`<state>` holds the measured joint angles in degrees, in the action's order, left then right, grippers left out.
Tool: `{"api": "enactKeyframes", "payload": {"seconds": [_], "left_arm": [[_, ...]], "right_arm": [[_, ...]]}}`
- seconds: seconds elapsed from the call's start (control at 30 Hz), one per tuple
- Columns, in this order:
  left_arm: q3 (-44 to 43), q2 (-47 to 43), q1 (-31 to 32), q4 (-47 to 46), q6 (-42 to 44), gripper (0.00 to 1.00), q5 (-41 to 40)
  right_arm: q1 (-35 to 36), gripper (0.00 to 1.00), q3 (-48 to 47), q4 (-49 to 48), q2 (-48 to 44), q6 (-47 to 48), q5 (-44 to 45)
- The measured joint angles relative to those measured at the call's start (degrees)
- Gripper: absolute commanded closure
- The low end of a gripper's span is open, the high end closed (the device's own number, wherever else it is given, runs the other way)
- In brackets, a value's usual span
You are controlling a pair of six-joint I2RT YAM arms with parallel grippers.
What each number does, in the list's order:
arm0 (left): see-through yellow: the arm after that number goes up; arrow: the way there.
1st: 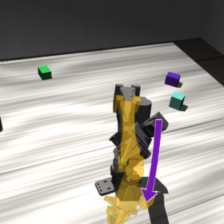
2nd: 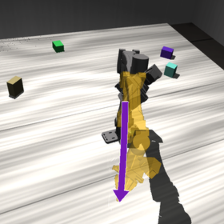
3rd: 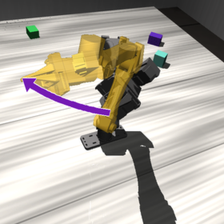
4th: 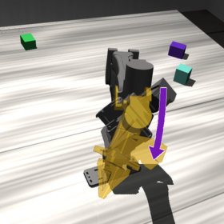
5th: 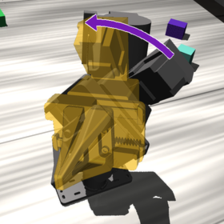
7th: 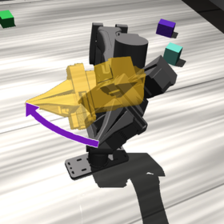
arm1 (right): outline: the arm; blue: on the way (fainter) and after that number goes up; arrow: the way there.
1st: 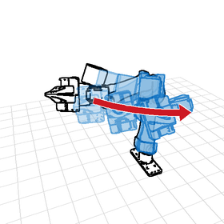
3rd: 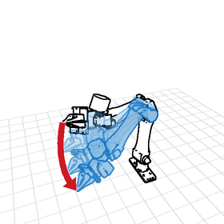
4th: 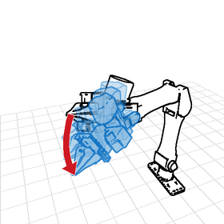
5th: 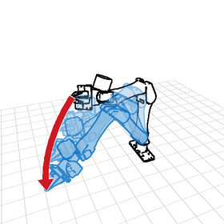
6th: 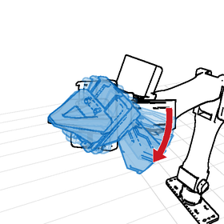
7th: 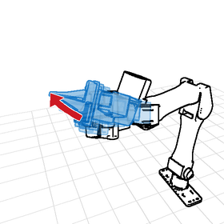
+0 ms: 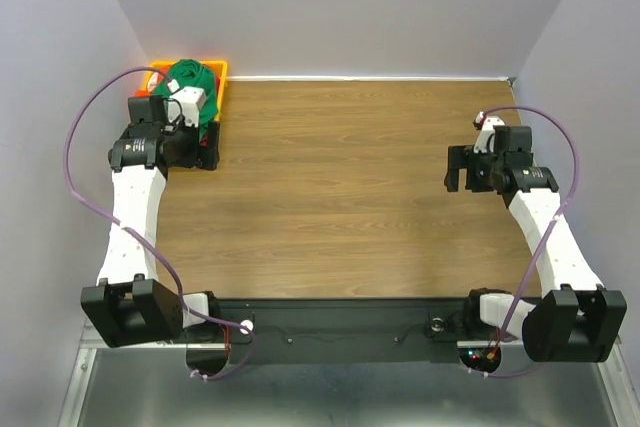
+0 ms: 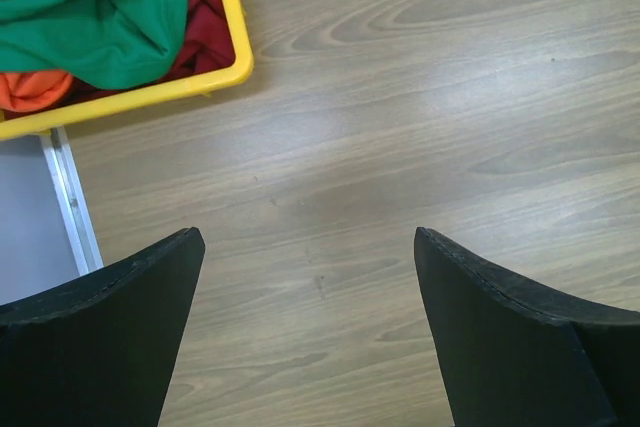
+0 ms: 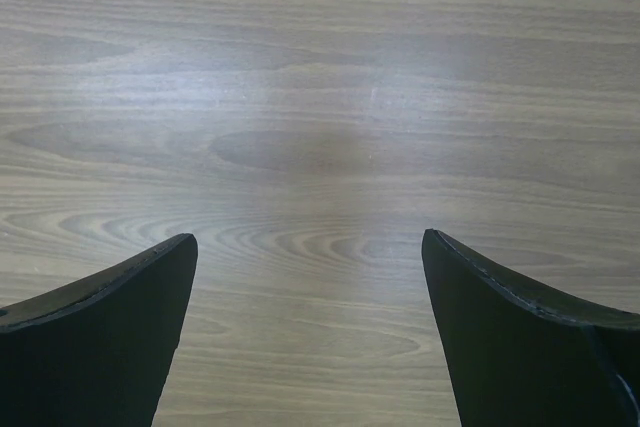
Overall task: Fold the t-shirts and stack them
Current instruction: Grab the tshirt from the pile
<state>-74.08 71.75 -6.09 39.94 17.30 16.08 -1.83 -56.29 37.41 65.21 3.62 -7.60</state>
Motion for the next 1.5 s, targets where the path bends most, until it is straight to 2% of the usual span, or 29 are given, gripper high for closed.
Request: {"api": "enactKeyframes", "payload": {"seconds": [0.17, 0.33, 0.53, 0.73, 0.9, 1.1, 1.4, 1.43, 1.5], "left_arm": [[-4.44, 2.6, -0.02, 0.52, 0.26, 0.01, -0.42], [-19.34, 13.27, -0.02, -0.11, 1.11, 0.01, -2.25], [-40.46, 30.56, -0.87, -0.72, 2.25, 0.01, -3.28], [-53.33, 44.13, -3.61, -1.22, 2.32, 0.01, -2.89], [-54.34, 50.6, -5.77, -1.84, 2.38, 0.03, -2.69], [-54.23, 54.99, -7.28, -2.91, 2.38, 0.12, -1.2], [-52.76, 57.09, -7.41, -4.22, 2.34, 0.43, 0.79], [-52.76, 57.11, -7.41, -4.26, 2.32, 0.43, 0.87], [-52.76, 57.11, -7.37, -4.37, 2.38, 0.49, 1.07]], "right_arm": [[0.0, 0.0, 0.0, 0.42, 0.07, -0.02, -0.52], [0.0, 0.0, 0.0, 0.66, 0.07, -0.02, -1.03], [-0.37, 0.0, 1.7, 0.96, -0.09, 0.0, -1.84], [-1.31, 0.0, 1.95, 1.33, -0.26, 0.0, -2.78], [-1.66, 0.0, 1.95, 1.33, -0.26, 0.02, -3.5], [-2.23, 0.0, 1.95, 1.33, -0.24, 0.0, -4.09], [-2.99, 0.0, 1.95, 1.31, -0.11, 0.0, -4.55], [-2.99, 0.0, 1.95, 1.33, -0.02, 0.0, -4.55], [-3.04, 0.0, 1.95, 1.31, 0.17, 0.02, -4.59]]}}
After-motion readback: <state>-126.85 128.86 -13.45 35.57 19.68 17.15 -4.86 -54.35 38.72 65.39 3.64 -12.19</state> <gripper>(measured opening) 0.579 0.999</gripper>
